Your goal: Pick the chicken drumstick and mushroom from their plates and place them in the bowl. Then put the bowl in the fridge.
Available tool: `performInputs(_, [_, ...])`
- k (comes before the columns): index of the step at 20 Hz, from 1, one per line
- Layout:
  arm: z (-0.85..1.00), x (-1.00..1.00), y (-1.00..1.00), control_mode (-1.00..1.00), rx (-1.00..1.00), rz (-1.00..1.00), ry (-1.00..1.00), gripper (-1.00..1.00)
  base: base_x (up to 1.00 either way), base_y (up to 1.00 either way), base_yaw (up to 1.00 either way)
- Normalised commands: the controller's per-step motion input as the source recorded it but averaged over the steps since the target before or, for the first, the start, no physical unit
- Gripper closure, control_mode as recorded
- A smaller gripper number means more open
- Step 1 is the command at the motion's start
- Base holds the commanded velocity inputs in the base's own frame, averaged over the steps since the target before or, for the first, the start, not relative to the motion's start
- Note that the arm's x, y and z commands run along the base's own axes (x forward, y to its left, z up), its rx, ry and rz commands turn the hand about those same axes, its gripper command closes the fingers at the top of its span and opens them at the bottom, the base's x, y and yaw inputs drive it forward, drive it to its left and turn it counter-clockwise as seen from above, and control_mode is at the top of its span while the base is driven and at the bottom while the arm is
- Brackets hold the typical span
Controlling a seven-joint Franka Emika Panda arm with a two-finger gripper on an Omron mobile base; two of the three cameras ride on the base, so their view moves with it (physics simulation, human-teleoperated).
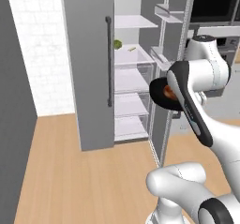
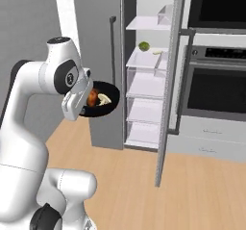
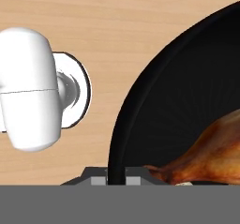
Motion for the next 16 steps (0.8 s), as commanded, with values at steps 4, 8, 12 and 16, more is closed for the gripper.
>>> performInputs(4, [0.0, 0.0, 0.0, 1.0, 0.0, 0.0, 0.0, 1.0, 1.0, 0.11, 0.0])
performInputs(8, [0.0, 0.0, 0.0, 1.0, 0.0, 0.0, 0.0, 1.0, 0.99, 0.11, -0.03])
performInputs(12, [0.0, 0.0, 0.0, 1.0, 0.0, 0.0, 0.0, 1.0, 0.75, 0.0, -0.1])
performInputs(16, [0.0, 0.0, 0.0, 1.0, 0.0, 0.0, 0.0, 1.0, 0.74, 0.0, -0.12])
